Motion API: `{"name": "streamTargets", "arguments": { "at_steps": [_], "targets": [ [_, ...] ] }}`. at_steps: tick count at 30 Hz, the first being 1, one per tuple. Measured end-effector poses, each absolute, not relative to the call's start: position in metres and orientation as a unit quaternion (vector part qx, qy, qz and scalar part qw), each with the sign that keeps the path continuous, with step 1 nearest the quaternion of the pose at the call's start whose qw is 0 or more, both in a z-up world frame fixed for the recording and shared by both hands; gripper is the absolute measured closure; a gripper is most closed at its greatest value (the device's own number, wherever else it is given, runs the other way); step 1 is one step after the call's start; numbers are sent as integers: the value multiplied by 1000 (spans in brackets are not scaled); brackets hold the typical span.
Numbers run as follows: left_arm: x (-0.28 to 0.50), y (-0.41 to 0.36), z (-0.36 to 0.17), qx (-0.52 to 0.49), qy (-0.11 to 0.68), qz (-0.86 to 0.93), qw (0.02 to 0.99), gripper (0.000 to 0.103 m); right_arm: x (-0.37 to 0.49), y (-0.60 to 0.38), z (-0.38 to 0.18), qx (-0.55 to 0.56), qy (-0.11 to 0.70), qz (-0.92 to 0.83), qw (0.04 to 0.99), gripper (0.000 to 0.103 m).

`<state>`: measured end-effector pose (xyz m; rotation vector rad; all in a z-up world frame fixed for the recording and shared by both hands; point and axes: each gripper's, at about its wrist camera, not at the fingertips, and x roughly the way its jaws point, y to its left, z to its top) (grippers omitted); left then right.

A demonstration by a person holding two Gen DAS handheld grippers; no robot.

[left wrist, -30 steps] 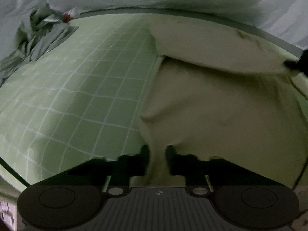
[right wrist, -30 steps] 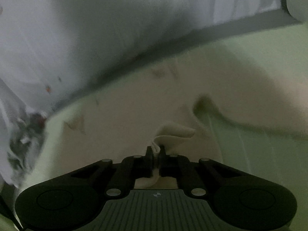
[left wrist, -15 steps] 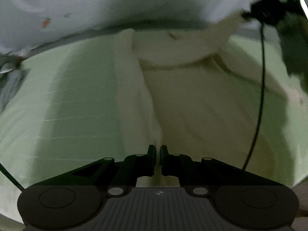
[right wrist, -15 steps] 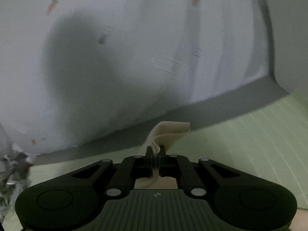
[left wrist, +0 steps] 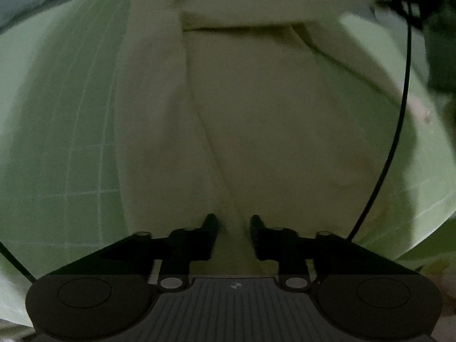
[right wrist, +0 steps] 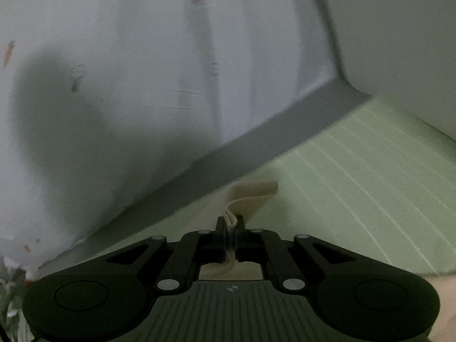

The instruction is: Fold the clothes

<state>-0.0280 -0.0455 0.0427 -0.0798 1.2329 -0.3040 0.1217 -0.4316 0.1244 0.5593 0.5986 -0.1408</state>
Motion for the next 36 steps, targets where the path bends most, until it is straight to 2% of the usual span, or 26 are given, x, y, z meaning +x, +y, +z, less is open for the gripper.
{"name": "streamTargets", "arguments": {
  "at_steps": [4,9,14,15,21,27,30,32,34,36],
  "targets": [
    [-31,-22,57,-90,549,-128,821,51,112,-435,138,304,260,-38,916,96],
    [-31,13,74,-199,514,-120,825,40,99,-394,163,265,253,94,926,96],
    [-17,45,82,-352,467,-138,800,24,75,-323,154,200,309,247,897,96],
    [-14,45,82,-368,462,-141,795,24,68,-310,149,187,324,267,888,96],
    [14,27,73,-402,471,-166,767,23,21,-251,113,134,395,352,838,96],
    [33,-3,48,-402,513,-172,739,22,-1,-235,104,133,417,367,821,96],
    [37,-6,38,-413,522,-150,731,35,-6,-241,105,144,415,357,824,96],
    [35,-4,38,-424,503,-136,741,68,-10,-243,109,145,412,353,827,96],
    [35,-3,42,-430,485,-144,748,82,-5,-245,108,145,408,352,830,96],
    [33,-2,55,-423,455,-170,765,85,-7,-247,110,155,400,360,828,96]
  ]
}}
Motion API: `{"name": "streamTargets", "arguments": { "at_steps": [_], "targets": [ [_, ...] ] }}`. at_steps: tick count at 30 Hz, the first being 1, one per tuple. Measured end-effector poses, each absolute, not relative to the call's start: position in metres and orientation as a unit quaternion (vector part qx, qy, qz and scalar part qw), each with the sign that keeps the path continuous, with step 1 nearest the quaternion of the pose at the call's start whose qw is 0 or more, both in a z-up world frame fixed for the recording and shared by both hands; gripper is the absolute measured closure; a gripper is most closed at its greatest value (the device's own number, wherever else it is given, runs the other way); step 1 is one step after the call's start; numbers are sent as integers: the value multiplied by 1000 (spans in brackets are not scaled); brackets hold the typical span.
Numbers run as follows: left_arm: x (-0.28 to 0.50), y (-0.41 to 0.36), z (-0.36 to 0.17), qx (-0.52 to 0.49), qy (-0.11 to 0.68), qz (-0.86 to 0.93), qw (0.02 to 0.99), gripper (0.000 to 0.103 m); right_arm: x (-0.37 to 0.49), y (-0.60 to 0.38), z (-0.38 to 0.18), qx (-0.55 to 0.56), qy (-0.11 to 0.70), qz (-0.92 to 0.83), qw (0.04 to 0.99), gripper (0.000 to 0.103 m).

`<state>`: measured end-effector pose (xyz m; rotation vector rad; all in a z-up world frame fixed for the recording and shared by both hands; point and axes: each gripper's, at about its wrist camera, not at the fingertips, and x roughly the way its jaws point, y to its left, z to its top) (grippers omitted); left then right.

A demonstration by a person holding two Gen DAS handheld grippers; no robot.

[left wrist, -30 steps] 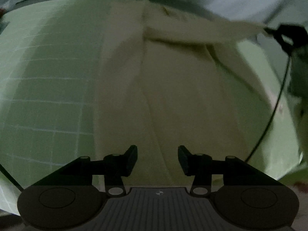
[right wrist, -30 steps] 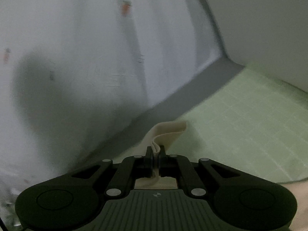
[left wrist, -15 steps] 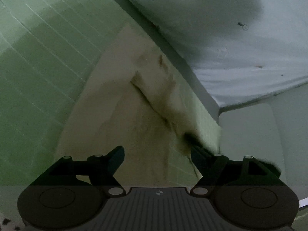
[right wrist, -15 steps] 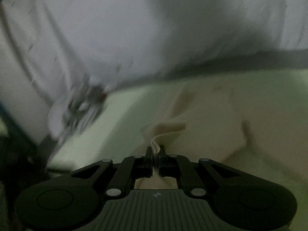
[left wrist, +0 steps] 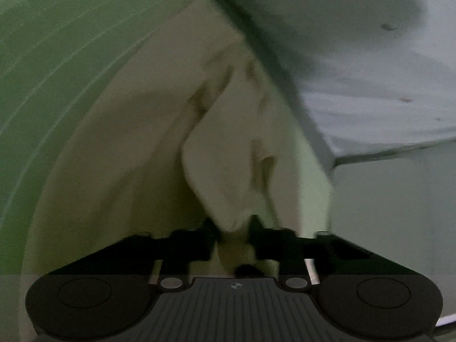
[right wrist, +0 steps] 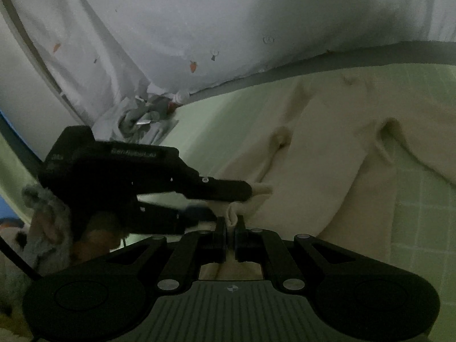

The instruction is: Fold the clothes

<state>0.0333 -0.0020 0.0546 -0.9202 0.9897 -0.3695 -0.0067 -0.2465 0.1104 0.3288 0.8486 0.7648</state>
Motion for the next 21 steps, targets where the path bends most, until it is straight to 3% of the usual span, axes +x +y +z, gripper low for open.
{"name": "streamTargets", "arguments": {
  "at_steps": [7,12,17,19,21],
  "targets": [
    [-28,24,116,-377,373,-207,822,87,-13,-246,130,200,385,454,778,96],
    [-79,56,82,-386,426,-114,810,87,-28,-210,106,108,453,492,736,95],
    [-96,84,27,-465,460,-32,756,84,-30,-197,76,59,522,467,711,84],
    [-99,85,22,-445,472,-7,761,82,-27,-205,80,74,519,461,717,71],
    [-101,82,22,-437,474,-7,765,69,-23,-217,85,93,513,448,726,59]
  ]
}}
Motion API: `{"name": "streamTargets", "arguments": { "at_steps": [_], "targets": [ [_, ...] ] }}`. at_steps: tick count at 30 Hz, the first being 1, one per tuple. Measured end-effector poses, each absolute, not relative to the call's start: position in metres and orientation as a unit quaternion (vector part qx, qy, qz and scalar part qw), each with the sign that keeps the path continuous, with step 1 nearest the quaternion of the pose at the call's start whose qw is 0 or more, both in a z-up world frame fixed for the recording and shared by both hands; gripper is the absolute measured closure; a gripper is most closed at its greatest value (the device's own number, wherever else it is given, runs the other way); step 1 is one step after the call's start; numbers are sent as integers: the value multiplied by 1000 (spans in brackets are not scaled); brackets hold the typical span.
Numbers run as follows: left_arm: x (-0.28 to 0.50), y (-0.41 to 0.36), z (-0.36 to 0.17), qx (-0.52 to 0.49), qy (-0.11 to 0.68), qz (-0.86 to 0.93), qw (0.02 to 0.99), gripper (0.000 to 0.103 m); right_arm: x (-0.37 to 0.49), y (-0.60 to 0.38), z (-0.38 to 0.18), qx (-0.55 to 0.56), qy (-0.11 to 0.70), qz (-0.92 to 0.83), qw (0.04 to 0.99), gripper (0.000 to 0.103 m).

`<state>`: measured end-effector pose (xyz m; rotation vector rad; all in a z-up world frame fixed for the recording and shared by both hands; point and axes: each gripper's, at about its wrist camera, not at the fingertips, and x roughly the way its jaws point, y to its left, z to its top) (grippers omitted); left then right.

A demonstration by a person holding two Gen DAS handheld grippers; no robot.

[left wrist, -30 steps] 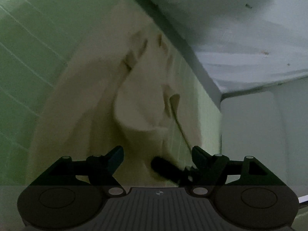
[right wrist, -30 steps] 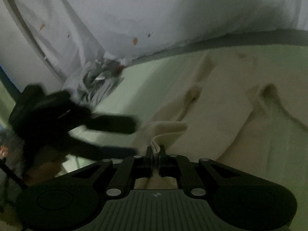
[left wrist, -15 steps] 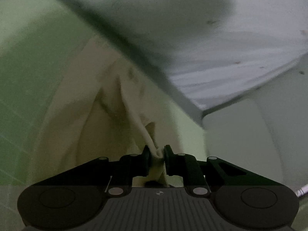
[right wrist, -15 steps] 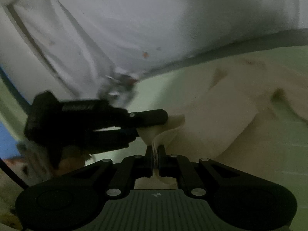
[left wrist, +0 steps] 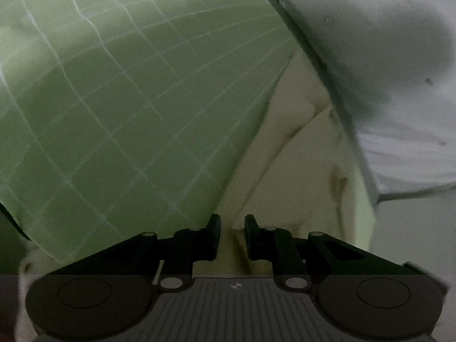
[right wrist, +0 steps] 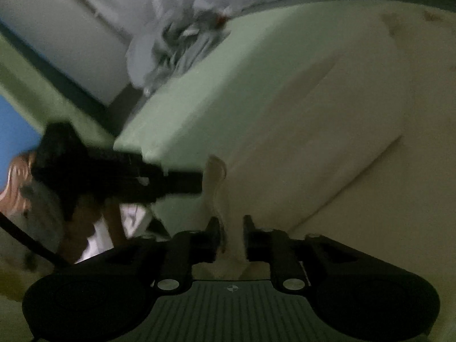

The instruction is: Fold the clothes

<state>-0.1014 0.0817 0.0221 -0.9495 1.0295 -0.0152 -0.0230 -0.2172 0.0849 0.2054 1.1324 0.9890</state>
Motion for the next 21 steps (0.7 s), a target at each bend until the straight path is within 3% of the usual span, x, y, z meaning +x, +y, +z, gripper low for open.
{"name": "streamTargets", "arguments": {
  "at_steps": [2,4,12,14,21],
  "targets": [
    [-107,79,28,-440,470,-16,765,46,-15,-234,86,128,516,427,732,56],
    [-113,77,37,-435,468,-35,768,40,-5,-240,82,149,521,416,730,56],
    [-120,91,56,-437,464,-29,770,36,-32,-177,74,16,520,514,682,56],
    [-122,100,60,-451,446,-21,773,27,-47,-163,72,-39,519,536,664,56],
    [-106,92,72,-419,442,-33,792,27,-39,-187,85,12,511,529,677,56]
  ]
}}
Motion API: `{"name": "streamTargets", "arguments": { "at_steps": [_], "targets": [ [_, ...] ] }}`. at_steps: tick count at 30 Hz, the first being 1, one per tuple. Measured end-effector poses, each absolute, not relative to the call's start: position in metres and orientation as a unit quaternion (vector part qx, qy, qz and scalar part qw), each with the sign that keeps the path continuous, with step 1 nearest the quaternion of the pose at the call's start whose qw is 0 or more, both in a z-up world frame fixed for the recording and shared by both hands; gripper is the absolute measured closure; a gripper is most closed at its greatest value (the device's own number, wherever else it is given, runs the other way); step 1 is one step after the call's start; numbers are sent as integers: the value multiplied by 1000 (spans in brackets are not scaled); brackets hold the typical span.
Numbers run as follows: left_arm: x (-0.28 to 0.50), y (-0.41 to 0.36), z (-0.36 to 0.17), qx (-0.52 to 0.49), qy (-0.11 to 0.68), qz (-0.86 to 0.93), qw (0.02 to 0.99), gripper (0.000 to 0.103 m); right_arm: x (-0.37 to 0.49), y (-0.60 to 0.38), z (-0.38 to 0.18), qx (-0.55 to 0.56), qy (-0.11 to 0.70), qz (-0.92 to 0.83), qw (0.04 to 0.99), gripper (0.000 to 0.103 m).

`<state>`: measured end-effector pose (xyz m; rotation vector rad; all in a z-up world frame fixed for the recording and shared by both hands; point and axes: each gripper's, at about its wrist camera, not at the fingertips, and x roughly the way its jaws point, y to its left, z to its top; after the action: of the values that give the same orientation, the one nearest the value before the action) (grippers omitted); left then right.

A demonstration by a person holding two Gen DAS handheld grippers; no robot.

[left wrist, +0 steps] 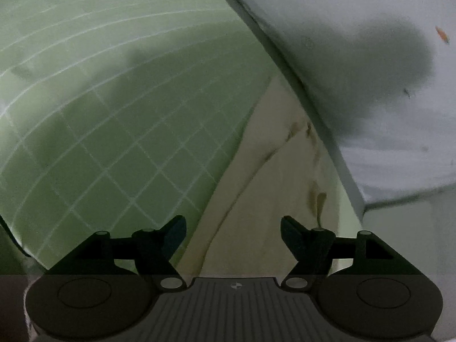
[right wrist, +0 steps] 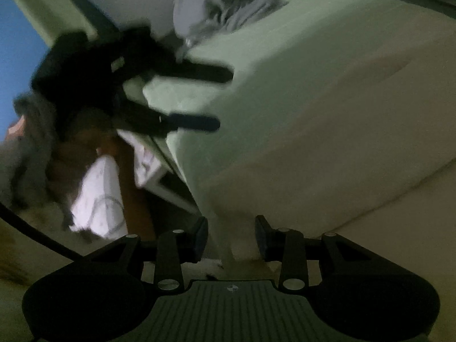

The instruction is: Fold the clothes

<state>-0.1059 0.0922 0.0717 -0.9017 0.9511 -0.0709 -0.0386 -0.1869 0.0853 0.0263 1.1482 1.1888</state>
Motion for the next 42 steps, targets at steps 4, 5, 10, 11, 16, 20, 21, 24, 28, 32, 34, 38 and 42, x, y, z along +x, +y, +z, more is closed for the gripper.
{"name": "streamTargets", "arguments": {
  "at_steps": [4,5,10,11,16,20,21,24,28,32,34,38,42],
  "targets": [
    [-98,58,64,-384,478,-99,784,27,-13,-224,81,103,516,445,725,47],
    [-95,50,63,-365,490,-112,783,26,-8,-240,77,123,519,409,741,45],
    [-71,16,59,-284,537,-162,778,26,-2,-315,68,191,510,245,802,32],
    [-67,14,59,-282,539,-167,776,25,-5,-336,67,208,500,199,817,30],
    [-47,7,53,-268,553,-175,769,24,-31,-406,61,241,443,-27,863,24],
    [-36,8,44,-270,561,-168,764,22,-53,-454,53,257,412,-178,856,16],
    [-34,10,43,-278,561,-168,761,22,-56,-459,51,263,405,-192,854,15],
    [-29,24,37,-323,565,-166,741,22,-65,-486,42,259,391,-226,854,11],
    [-30,30,35,-341,568,-164,731,22,-50,-500,35,203,387,-256,862,7],
    [-32,28,38,-336,570,-158,733,22,-26,-495,34,157,392,-275,864,2],
    [-29,24,38,-332,570,-156,735,22,-18,-492,36,153,383,-269,870,18],
    [-28,21,40,-330,568,-154,738,22,-11,-487,47,167,370,-224,886,87],
    [-27,19,40,-330,570,-146,738,22,-13,-482,60,195,353,-185,896,97]
  ]
}}
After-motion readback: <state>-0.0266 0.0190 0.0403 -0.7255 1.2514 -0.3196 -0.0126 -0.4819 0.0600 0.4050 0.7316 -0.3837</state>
